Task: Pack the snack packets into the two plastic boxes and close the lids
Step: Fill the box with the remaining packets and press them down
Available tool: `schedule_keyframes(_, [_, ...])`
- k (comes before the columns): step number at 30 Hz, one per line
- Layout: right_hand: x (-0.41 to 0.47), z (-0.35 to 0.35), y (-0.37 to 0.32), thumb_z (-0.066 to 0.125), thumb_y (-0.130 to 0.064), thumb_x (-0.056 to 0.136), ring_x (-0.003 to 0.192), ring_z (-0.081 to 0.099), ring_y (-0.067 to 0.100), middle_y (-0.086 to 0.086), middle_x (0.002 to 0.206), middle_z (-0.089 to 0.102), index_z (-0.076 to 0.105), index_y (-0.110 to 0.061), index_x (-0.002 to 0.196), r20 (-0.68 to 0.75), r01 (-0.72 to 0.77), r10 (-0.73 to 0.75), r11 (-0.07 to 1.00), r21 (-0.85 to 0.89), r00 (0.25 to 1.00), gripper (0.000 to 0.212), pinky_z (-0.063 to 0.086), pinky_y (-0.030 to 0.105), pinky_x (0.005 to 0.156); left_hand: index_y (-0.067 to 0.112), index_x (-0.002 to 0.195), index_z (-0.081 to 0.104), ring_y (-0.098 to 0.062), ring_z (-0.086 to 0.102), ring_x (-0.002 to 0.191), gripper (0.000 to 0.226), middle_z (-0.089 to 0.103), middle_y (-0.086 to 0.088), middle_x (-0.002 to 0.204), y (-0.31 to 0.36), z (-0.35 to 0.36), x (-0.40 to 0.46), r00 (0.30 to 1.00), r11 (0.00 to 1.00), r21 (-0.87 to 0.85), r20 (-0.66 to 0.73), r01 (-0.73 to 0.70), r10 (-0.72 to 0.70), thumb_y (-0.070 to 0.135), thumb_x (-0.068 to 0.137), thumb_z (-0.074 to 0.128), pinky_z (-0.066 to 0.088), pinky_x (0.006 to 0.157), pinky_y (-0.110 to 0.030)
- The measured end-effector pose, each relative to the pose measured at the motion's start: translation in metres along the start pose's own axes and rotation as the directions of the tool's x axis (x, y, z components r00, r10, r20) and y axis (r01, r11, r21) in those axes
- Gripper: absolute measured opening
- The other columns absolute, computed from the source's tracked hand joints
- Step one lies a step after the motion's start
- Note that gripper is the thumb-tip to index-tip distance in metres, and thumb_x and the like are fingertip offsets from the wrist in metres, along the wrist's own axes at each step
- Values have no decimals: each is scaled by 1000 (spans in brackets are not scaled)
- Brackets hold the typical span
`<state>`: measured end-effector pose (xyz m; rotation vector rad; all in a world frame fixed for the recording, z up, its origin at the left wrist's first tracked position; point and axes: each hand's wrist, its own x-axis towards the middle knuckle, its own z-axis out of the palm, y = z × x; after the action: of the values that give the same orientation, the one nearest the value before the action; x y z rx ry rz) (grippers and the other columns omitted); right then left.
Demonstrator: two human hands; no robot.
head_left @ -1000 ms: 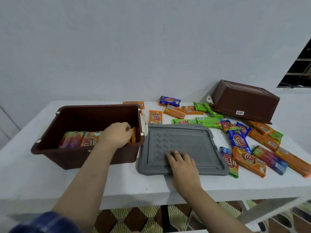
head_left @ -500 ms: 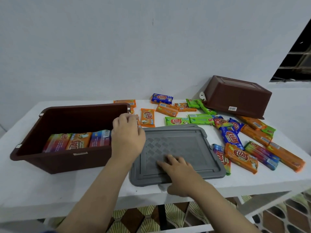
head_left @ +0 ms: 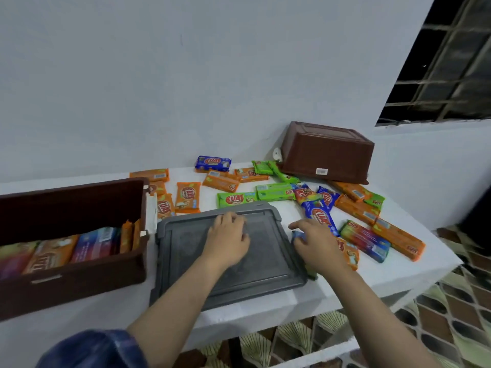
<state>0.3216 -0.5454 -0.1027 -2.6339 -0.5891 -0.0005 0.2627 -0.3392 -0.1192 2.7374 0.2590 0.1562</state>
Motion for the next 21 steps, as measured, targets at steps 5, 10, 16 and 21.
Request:
schedule_keyframes(5, [10, -23, 41, 56, -28, 90, 141, 20, 38, 2, 157, 23, 30, -38, 145, 375, -136, 194, 975, -174, 907, 62, 29, 58, 110, 23, 128, 49, -25, 36, 126, 34, 43, -4, 132, 7, 14, 46, 996, 997, 51, -75, 51, -47, 34, 96, 45, 32, 103, -46])
schedule_keyframes(10, [11, -20, 51, 69, -31, 85, 136, 28, 41, 8, 151, 23, 25, -42, 143, 366, -8, 143, 938, -347, 919, 73, 35, 57, 106, 20, 123, 53, -28, 40, 120, 29, 48, -8, 128, 5, 12, 93, 980, 990, 86, -172, 113, -97, 30, 96, 46, 36, 97, -46])
schedule_keyframes(16, [31, -32, 49, 72, -39, 78, 119, 47, 25, 0, 139, 36, 34, -44, 134, 316, -14, 83, 976, -217, 945, 69, 48, 42, 93, 13, 135, 48, -32, 44, 125, 40, 46, -13, 139, -2, -6, 142, 960, 965, 106, 126, 238, -251, 25, 97, 44, 38, 102, -44])
schedule_keyframes(21, [46, -33, 29, 68, -41, 79, 113, 50, 24, -1, 132, 37, 34, -39, 141, 156, -4, -4, 999, 52, 988, 71, 51, 46, 92, 4, 114, 61, -23, 56, 100, 28, 61, -13, 118, 0, -30, 157, 878, 975, 132, 425, 178, -218, 19, 95, 46, 43, 82, -33])
